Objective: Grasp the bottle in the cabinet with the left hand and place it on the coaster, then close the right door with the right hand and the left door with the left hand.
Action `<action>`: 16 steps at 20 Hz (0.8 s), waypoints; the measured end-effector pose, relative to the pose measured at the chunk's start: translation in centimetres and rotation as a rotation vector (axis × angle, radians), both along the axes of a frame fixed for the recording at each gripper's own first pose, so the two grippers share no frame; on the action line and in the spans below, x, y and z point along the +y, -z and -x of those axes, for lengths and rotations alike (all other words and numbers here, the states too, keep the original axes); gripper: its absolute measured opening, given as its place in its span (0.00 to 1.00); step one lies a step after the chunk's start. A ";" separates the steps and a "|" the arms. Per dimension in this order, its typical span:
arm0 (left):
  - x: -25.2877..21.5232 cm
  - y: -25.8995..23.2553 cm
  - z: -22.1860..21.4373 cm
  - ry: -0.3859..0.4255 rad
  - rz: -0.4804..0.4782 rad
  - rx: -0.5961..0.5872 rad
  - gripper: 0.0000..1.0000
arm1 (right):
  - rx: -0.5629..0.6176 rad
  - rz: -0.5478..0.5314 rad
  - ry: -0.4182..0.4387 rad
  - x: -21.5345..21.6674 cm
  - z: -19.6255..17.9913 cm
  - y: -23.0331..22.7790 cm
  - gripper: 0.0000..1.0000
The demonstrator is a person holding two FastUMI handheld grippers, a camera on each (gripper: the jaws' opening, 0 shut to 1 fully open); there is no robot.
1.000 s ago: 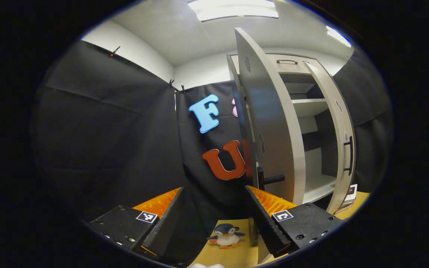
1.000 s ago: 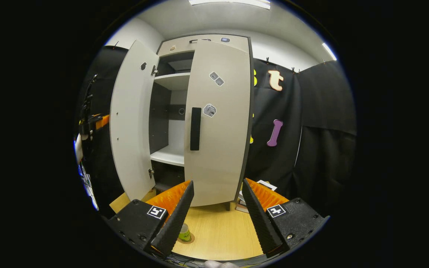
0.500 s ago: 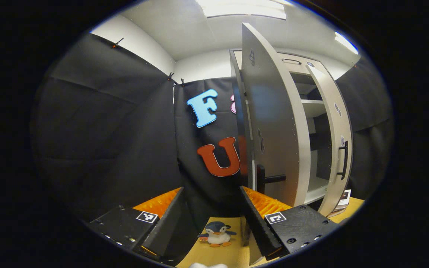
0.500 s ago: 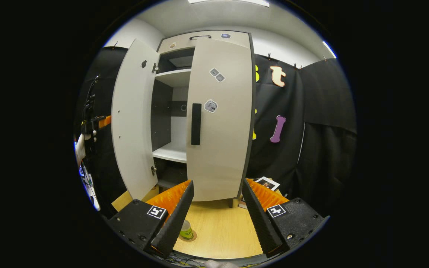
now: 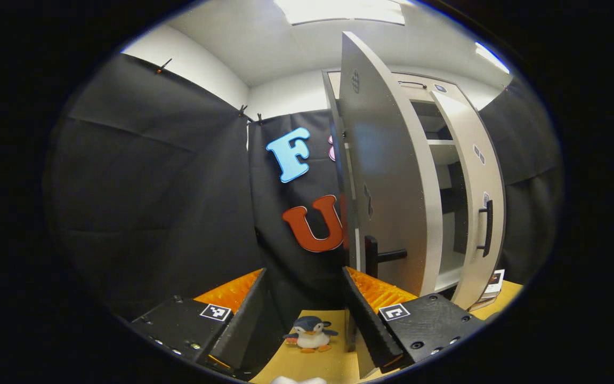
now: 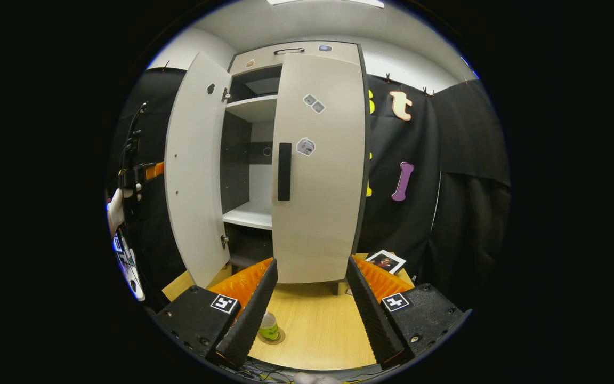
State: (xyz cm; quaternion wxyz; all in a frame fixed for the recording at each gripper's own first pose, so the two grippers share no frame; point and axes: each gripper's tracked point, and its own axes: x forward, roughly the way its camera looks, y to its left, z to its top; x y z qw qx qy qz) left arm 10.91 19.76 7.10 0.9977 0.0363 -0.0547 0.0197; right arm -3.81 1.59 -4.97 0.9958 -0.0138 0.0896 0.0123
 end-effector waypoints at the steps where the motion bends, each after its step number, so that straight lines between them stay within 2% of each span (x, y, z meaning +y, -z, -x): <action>1: -0.8 0.0 0.0 0.014 -0.002 0.000 0.85 | -0.001 -0.005 0.002 -0.4 -0.1 -0.1 0.81; 3: -2.3 -0.1 0.1 0.045 0.000 0.000 0.89 | -0.004 -0.006 0.007 -1.0 -0.1 -0.3 0.81; 4: -2.9 -0.1 0.0 0.053 0.009 -0.002 0.85 | -0.005 -0.004 0.009 -1.4 -0.1 -0.3 0.81; 9: -6.4 -0.5 -0.4 0.099 0.020 -0.008 0.85 | -0.003 0.004 0.012 -2.5 0.5 -0.5 0.81; 10: -7.4 -0.4 -0.6 0.116 0.024 -0.004 0.82 | -0.005 0.004 0.013 -2.8 0.7 -0.7 0.81; 11: -8.4 -0.5 -0.8 0.135 0.028 0.000 0.86 | -0.006 -0.005 0.009 -2.8 0.9 -0.7 0.81; 14: -11.0 -0.5 -1.6 0.160 0.016 0.000 0.86 | -0.017 -0.015 0.009 -3.1 1.1 -1.2 0.81; 16: -12.7 0.1 -2.2 0.184 0.023 0.023 0.99 | -0.023 -0.023 0.014 -3.4 1.2 -1.2 0.81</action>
